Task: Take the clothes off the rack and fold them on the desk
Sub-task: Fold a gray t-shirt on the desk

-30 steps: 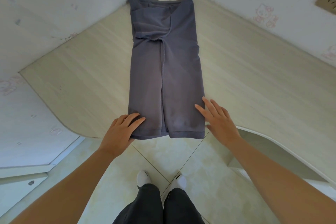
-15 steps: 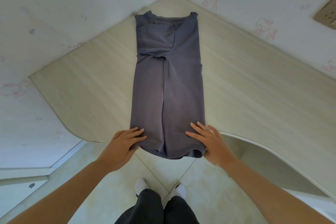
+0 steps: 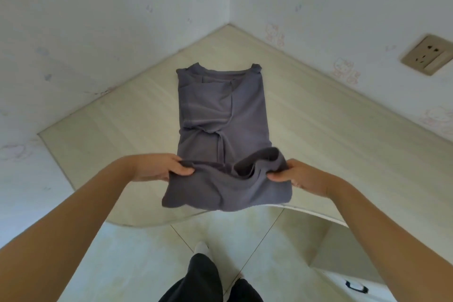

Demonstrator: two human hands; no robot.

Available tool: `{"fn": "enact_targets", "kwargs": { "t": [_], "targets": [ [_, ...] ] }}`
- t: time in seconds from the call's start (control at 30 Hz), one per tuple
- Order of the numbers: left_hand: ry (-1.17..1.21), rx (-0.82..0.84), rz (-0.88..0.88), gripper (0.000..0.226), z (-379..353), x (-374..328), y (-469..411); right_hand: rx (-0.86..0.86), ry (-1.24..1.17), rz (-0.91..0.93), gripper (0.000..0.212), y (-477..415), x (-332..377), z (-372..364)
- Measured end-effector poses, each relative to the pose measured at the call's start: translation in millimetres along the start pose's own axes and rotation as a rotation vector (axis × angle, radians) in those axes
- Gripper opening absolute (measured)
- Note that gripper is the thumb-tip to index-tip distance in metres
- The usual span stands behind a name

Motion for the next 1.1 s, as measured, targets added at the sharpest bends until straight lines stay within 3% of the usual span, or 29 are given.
{"fn": "enact_targets", "kwargs": {
  "t": [0.07,0.1,0.2,0.23,0.33,0.43,0.5,0.63,0.83,1.0,1.1],
  "targets": [
    [0.178,-0.100,-0.075,0.073,34,-13,-14,-0.055,-0.249,0.045,0.043,-21,17,20],
    [0.231,-0.225,-0.096,0.074,52,-15,-24,-0.109,-0.334,0.056,0.041,-31,20,29],
    [0.275,-0.654,-0.020,0.044,96,9,-58,-0.345,-0.384,-0.046,0.034,-70,-3,54],
    [0.305,-0.721,0.041,0.042,98,23,-66,-0.438,-0.336,-0.094,0.031,-79,-17,59],
    [0.400,-0.762,0.143,0.050,84,66,-82,-0.664,-0.258,-0.133,0.024,-96,-46,61],
    [0.202,-0.859,0.137,0.053,71,87,-82,-0.797,-0.190,-0.119,0.028,-94,-54,54],
    [0.031,-0.914,0.143,0.052,59,91,-81,-0.827,-0.093,-0.131,0.033,-91,-59,46],
    [-0.076,-0.977,0.128,0.041,43,86,-79,-0.802,0.041,-0.129,0.033,-90,-65,38],
    [-0.106,-1.165,0.027,0.037,23,83,-60,-0.948,0.152,0.077,0.036,-64,-47,26],
    [-0.184,-0.984,0.183,0.029,6,113,-62,-0.771,0.306,-0.092,0.029,-66,-80,16],
    [-0.106,-0.952,0.219,0.034,6,113,-58,-0.743,0.318,-0.134,0.030,-65,-85,17]
  ]
}}
Point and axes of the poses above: each hand's wrist, its own y-axis away from the middle knuckle, its own z-axis out of the back of the hand, x = y × z, the point moved 6 cm from there along -y, towards the middle knuckle, and after that the axes turned 6 degrees about -y, right-handed, at the moved point
